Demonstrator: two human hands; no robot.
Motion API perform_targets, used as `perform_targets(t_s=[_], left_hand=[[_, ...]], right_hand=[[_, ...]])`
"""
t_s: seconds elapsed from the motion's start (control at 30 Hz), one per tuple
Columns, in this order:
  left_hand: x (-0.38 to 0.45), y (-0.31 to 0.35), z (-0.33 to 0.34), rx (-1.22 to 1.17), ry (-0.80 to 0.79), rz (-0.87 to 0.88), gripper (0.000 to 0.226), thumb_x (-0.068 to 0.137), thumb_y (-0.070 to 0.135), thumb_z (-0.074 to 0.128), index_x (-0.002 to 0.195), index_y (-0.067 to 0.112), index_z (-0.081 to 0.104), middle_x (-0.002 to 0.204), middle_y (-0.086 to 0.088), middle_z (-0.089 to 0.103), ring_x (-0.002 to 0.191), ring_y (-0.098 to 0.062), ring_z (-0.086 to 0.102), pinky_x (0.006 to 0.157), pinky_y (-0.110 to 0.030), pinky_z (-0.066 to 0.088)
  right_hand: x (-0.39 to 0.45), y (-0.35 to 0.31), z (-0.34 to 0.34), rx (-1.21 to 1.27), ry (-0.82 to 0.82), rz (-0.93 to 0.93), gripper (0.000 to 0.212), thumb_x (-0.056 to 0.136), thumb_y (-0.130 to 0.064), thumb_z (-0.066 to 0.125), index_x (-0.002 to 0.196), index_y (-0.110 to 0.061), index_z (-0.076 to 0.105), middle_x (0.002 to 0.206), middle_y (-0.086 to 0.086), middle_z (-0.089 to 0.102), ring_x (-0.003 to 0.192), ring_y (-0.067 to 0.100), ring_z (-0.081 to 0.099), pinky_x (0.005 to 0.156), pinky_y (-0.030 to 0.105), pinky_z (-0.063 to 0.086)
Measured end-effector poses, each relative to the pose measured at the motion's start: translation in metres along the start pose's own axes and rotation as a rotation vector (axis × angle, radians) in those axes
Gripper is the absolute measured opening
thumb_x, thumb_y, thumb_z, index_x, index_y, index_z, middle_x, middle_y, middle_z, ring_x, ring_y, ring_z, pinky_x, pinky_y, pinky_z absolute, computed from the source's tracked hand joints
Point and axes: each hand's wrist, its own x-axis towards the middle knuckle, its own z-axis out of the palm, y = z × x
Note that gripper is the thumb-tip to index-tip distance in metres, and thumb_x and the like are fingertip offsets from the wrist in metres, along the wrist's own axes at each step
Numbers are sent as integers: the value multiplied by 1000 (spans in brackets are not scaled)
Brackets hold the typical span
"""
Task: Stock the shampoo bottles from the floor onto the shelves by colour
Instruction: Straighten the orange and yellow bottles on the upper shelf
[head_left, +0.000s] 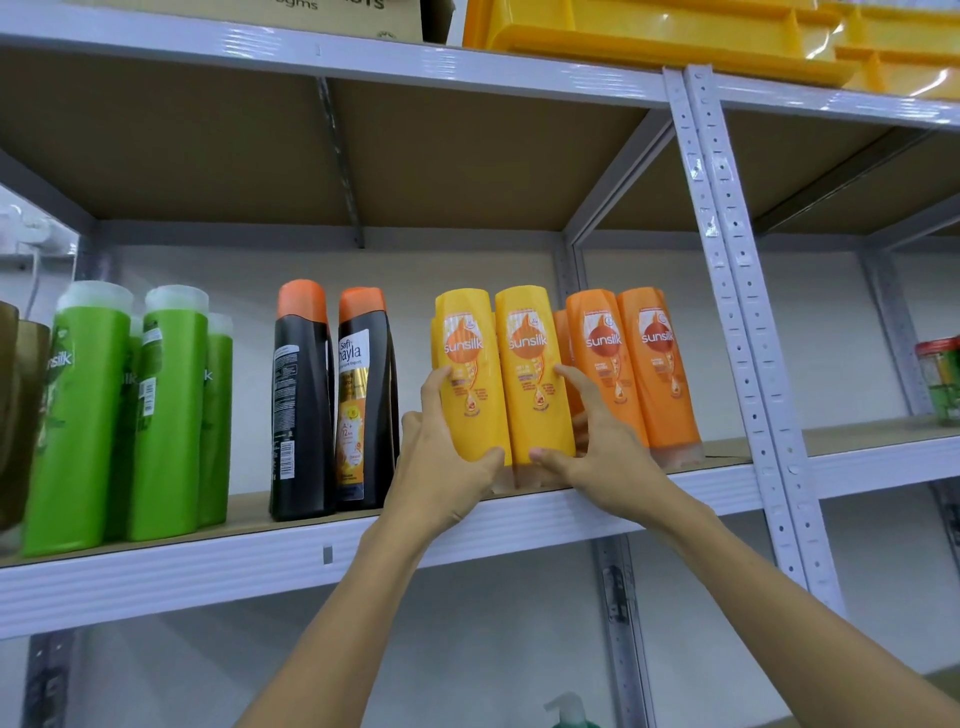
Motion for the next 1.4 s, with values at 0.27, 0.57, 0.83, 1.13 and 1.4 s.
perform_targets(t_s=[0.27, 0.57, 0.83, 1.13, 1.4], left_hand=[[-2, 1, -2, 92, -28, -82, 98, 79, 47, 80, 141, 55, 5, 132, -7, 44, 104, -27, 57, 95, -53, 53], [-5, 4, 0, 197, -41, -108, 100, 79, 49, 78, 142, 51, 0, 129, -12, 50, 107, -30, 56, 91, -45, 50], [-4, 4, -1, 172, -63, -93, 103, 79, 43, 80, 141, 48, -2, 129, -6, 57, 110, -29, 56, 95, -50, 51], [-4, 2, 0, 207, -65, -76, 102, 82, 40, 78, 145, 42, -3, 126, -3, 58, 102, -26, 57, 91, -45, 53], [-6, 3, 2, 221, -37, -73, 105, 80, 42, 78, 146, 42, -3, 139, -4, 46, 121, -31, 51, 97, -47, 46]], right_hand=[[2, -1, -5, -29, -78, 89, 93, 91, -31, 75, 155, -47, 10, 131, -9, 48, 109, 14, 54, 95, 35, 49], [3, -3, -6, -62, -98, 134, 92, 92, -33, 73, 155, -48, 7, 110, -5, 58, 93, 16, 64, 85, 37, 56], [1, -8, 4, -75, -38, 145, 102, 81, -37, 83, 151, -50, 9, 132, -4, 56, 110, 26, 63, 94, 44, 54], [2, -8, 7, -65, -43, 142, 104, 79, -39, 84, 151, -50, 10, 139, -4, 53, 117, 29, 59, 99, 52, 52], [3, -8, 2, -44, -55, 152, 102, 81, -30, 85, 153, -46, 14, 145, -3, 48, 117, 24, 56, 95, 41, 52]])
